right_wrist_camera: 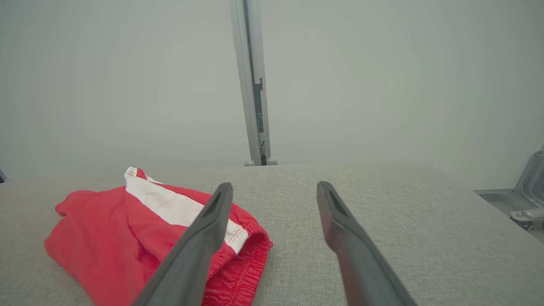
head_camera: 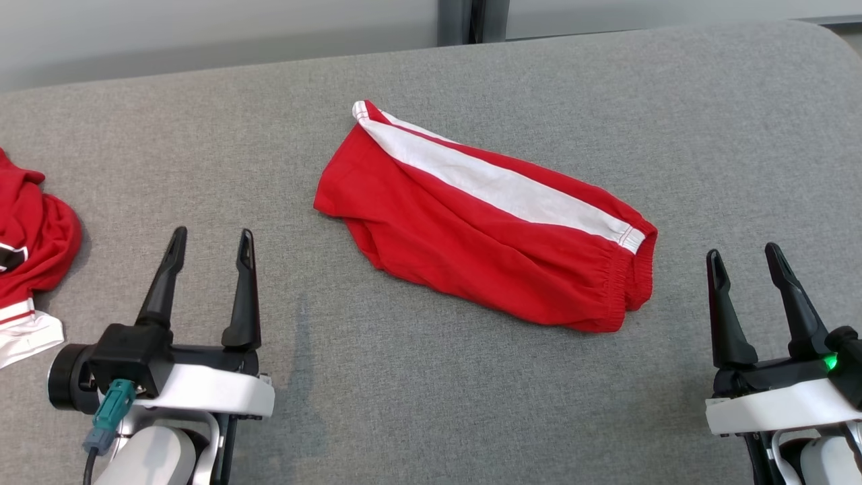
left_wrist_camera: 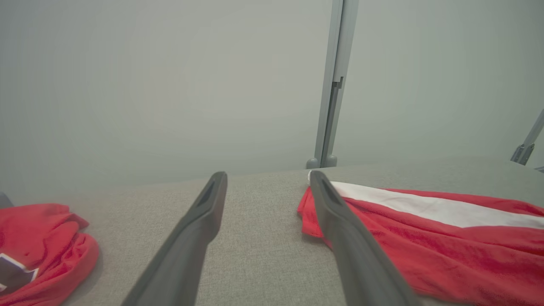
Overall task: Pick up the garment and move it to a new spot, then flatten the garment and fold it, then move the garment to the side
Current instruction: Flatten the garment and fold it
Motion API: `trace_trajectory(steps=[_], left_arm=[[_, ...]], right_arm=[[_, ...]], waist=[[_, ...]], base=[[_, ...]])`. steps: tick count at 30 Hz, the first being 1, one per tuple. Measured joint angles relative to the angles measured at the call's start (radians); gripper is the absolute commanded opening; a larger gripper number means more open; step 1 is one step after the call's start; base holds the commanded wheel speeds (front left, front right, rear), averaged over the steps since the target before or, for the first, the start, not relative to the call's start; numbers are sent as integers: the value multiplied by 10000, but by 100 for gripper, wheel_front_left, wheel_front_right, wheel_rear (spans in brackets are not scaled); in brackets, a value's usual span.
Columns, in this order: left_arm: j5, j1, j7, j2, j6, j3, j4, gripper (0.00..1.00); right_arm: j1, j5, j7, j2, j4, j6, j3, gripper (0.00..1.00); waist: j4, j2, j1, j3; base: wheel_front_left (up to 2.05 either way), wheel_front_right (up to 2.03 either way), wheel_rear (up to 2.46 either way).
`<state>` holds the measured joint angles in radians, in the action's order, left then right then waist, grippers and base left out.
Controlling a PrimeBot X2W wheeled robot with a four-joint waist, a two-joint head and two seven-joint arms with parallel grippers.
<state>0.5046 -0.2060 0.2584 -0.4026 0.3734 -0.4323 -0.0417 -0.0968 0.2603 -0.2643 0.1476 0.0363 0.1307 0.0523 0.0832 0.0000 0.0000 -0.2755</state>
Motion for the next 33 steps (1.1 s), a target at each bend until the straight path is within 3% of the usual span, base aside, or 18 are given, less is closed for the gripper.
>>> trace_trajectory(steps=[8, 14, 24, 28, 33], left_arm=[[-50, 127, -217, -130, 21, -173, -61, 100], [-123, -546, -556, -165, -314, -441, 58, 100], [619, -3668, -2368, 424, -2635, -1363, 3047, 100], [895, -4628, -2915, 629, -3246, -1467, 4635, 100], [1110, -5581, -3379, 685, -3661, -1436, 6406, 100]], right_arm=[[79, -19, 0, -90, 96, 0, -23, 100], [22, 12, 0, -115, 96, 0, -13, 100], [-499, 115, 0, -222, 107, 0, 351, 100], [-657, 161, 0, -280, 119, 0, 435, 100], [-829, 207, -2, -385, 148, 0, 508, 100]], waist=[[49, 0, 0, 120], [123, 0, 0, -44], [687, 0, 0, -802], [951, 0, 0, -1144], [1217, 0, 0, -1480]], base=[[0, 0, 0], [0, 0, 0], [0, 0, 0], [0, 0, 0], [0, 0, 0]])
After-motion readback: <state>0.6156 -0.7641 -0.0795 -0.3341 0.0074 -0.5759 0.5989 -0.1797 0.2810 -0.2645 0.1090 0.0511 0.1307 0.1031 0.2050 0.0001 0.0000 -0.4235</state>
